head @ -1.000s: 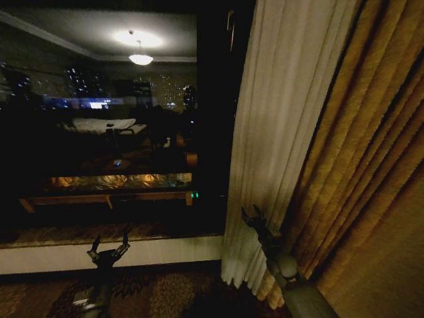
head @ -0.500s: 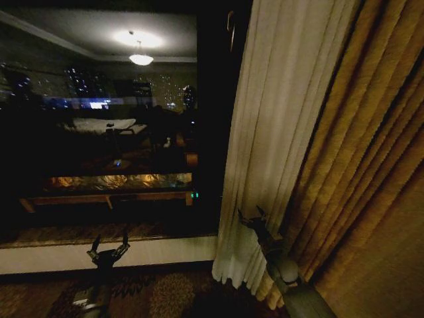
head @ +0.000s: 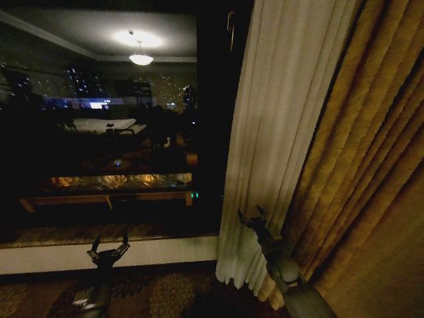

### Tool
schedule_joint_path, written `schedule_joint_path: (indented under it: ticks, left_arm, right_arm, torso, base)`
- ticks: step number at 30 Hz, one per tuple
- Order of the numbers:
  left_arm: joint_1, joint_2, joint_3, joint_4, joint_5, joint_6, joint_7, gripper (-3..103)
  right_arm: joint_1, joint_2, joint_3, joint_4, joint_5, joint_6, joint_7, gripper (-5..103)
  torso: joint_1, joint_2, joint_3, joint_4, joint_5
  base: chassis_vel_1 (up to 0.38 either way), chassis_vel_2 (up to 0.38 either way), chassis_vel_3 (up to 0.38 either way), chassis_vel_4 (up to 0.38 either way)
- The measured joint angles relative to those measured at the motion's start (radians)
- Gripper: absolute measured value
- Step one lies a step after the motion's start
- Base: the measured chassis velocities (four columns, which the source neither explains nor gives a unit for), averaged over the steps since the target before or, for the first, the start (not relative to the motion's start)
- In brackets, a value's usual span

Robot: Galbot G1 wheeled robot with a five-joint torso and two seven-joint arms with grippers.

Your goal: Open the curtains by pulling them apart, changing their state from closed to fully open.

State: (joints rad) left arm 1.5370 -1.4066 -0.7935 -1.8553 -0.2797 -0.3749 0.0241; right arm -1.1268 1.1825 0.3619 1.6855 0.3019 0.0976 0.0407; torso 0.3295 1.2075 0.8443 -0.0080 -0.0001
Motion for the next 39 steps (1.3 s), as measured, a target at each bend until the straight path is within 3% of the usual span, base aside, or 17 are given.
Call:
schedule_joint_path:
  ticks: [16,39]
  left_arm:
    - [0.0,0.0,0.0,0.0,0.0,0.0,0.0,100]
    - [0.0,0.0,0.0,0.0,0.0,0.0,0.0,100]
  right_arm:
    - [0.001,0.0,0.0,-0.001,0.0,0.0,0.0,100]
    - [0.001,0.0,0.0,-0.002,0.0,0.0,0.001,100]
  torso:
    - [0.0,0.0,0.0,0.0,-0.0002]
    - [0.0,0.0,0.0,0.0001,-0.0004]
  base:
    - [0.145,0.097,-0.141,-0.085]
    - [0.333,0.339,-0.333,-0.333]
